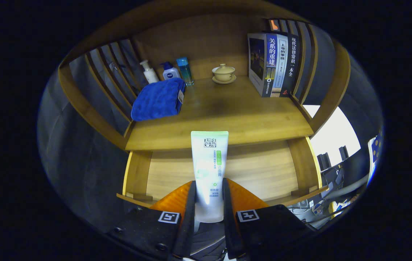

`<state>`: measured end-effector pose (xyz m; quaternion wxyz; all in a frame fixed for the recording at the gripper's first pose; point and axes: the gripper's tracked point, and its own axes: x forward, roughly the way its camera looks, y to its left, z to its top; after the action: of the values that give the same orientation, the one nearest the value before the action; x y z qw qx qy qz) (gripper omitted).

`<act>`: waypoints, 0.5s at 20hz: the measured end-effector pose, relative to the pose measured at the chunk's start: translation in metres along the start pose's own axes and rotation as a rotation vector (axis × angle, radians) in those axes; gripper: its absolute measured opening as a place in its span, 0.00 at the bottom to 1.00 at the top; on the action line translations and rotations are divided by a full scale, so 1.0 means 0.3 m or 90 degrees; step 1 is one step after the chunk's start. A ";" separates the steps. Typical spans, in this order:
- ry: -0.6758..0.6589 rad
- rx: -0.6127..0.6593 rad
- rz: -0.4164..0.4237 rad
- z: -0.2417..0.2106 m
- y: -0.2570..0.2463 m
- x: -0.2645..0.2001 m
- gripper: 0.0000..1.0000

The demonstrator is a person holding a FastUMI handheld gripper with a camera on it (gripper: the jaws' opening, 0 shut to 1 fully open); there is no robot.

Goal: Pull open the drawer, take out the items inside it, and place them on the countertop above the cabinet.

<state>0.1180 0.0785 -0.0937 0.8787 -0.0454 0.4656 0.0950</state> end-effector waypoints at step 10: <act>-0.065 0.028 -0.010 0.344 0.010 0.213 0.44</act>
<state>0.2360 0.1068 -0.0884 0.9029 -0.0248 0.4216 0.0803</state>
